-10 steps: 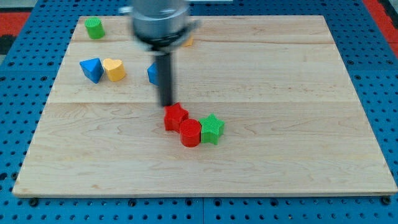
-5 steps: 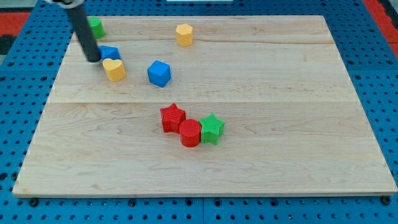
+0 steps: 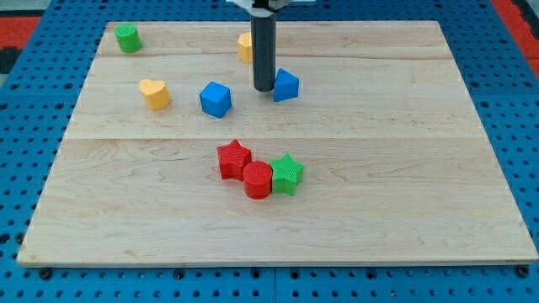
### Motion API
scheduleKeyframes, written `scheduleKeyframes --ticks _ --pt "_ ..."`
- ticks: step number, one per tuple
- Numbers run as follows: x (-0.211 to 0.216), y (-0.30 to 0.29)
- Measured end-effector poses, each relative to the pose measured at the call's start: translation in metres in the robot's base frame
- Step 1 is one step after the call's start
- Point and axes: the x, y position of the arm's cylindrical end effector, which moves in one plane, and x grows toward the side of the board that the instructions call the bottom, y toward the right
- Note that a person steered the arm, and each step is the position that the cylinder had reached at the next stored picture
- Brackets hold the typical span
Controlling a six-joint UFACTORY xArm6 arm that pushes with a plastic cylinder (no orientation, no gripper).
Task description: Place the triangle at the top right of the board
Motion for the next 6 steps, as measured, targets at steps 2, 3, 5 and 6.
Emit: scheduleKeyframes --ticks 2,3,5,6 --pt "-0.016 0.076" --pt "-0.042 0.125" --pt "-0.059 0.069" --pt "-0.075 0.078"
